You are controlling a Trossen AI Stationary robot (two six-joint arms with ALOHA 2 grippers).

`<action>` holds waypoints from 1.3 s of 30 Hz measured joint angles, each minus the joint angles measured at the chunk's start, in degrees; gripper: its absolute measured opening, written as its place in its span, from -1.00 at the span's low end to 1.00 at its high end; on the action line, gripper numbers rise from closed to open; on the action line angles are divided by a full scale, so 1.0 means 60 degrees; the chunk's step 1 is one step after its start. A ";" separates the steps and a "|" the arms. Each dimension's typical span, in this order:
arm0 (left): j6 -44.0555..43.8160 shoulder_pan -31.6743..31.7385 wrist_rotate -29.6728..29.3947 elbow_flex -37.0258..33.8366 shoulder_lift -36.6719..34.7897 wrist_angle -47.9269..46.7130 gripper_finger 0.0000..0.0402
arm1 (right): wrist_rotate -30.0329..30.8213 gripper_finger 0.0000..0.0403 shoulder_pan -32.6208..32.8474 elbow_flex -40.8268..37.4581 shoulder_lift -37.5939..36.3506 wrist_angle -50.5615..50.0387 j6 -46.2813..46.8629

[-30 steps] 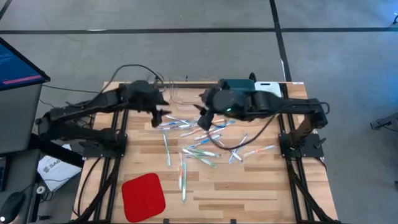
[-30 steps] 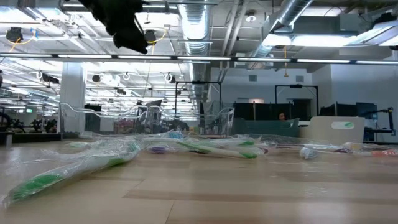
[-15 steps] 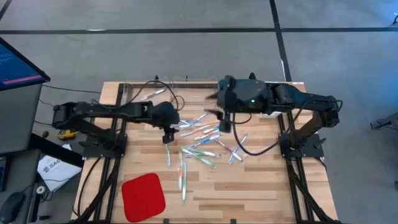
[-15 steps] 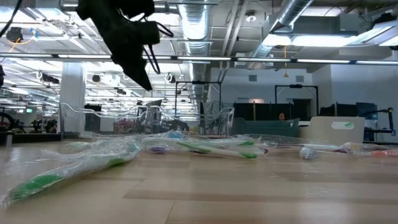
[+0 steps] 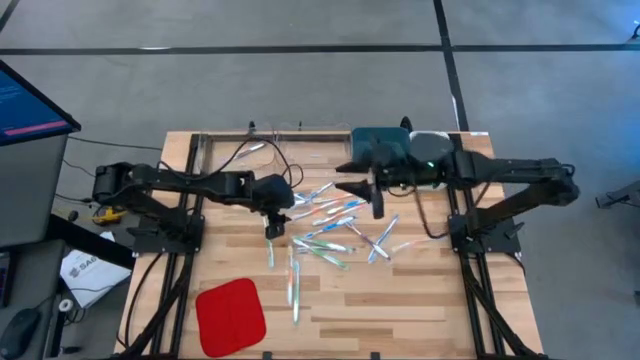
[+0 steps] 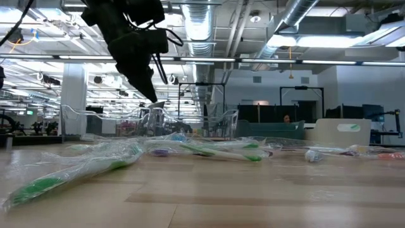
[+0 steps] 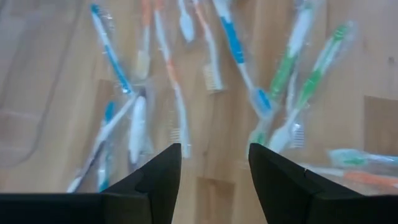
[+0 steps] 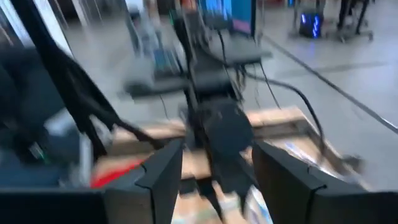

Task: Pick & Place Toothbrushes
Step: Put the orange toothbrush into the right transparent bin

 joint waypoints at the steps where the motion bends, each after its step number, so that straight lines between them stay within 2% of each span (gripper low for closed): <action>1: -0.0054 -0.0119 0.0000 0.0000 0.0000 0.0014 -0.09 | 0.0000 -0.06 -0.0064 -0.0545 -0.0241 0.0819 0.0312; 5: -0.0173 -0.0612 -0.0209 0.0000 0.0074 0.0205 -0.10 | 0.0066 -0.06 -0.0258 -0.1920 -0.0828 0.2997 0.1082; 11: -0.0211 -0.0950 -0.0958 0.0010 0.0722 0.1302 -0.10 | 0.0005 -0.06 -0.0307 -0.2117 -0.0960 0.2989 0.1100; 20: -0.0945 -0.0947 -0.1000 0.1230 0.3227 0.1836 -0.10 | 0.0009 -0.06 -0.0119 -0.2116 -0.0960 0.3007 0.1104; 23: -0.1294 -0.0943 -0.1466 0.1592 0.3756 0.1921 -0.10 | 0.0046 -0.06 -0.0025 -0.2116 -0.0960 0.3002 0.1104; 29: -0.1542 -0.0701 -0.2299 0.1895 0.3894 0.2232 -0.10 | 0.0031 -0.06 0.0088 -0.2114 -0.0960 0.3024 0.1104; 39: -0.1706 -0.0032 -0.1783 0.1920 0.3894 0.2244 -0.10 | 0.0038 -0.06 -0.0088 -0.2112 -0.0960 0.3042 0.1106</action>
